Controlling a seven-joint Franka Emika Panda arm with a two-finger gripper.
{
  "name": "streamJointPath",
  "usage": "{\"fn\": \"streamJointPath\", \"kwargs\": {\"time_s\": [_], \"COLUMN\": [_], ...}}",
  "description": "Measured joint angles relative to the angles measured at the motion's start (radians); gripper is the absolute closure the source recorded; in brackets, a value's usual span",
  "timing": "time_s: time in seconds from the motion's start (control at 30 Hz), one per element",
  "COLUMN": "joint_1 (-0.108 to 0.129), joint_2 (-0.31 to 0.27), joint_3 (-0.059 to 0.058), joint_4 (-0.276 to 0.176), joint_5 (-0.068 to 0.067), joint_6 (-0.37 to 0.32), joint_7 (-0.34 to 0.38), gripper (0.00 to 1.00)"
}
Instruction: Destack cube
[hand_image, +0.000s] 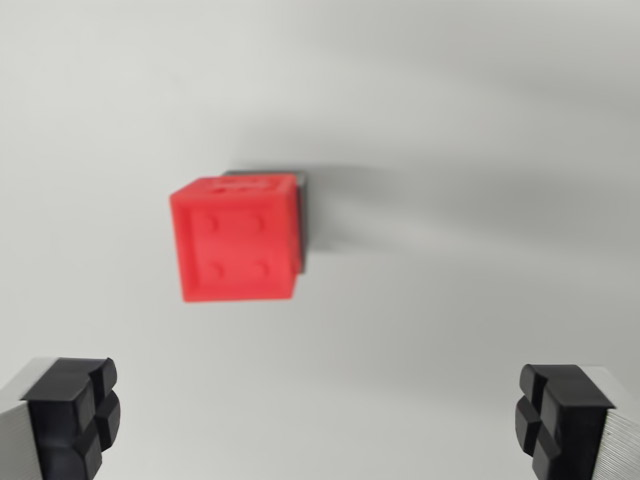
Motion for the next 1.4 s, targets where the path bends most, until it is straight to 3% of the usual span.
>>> {"fn": "streamJointPath", "kwargs": {"time_s": [0.43,1.4], "joint_1": [0.050,0.056], "joint_2": [0.021,0.268], "joint_3": [0.035,0.023], "joint_4": [-0.056,-0.084], "joint_5": [-0.005,-0.048], "joint_6": [0.071,0.342], "joint_7": [0.019,0.050], "gripper": [0.00,0.00]}}
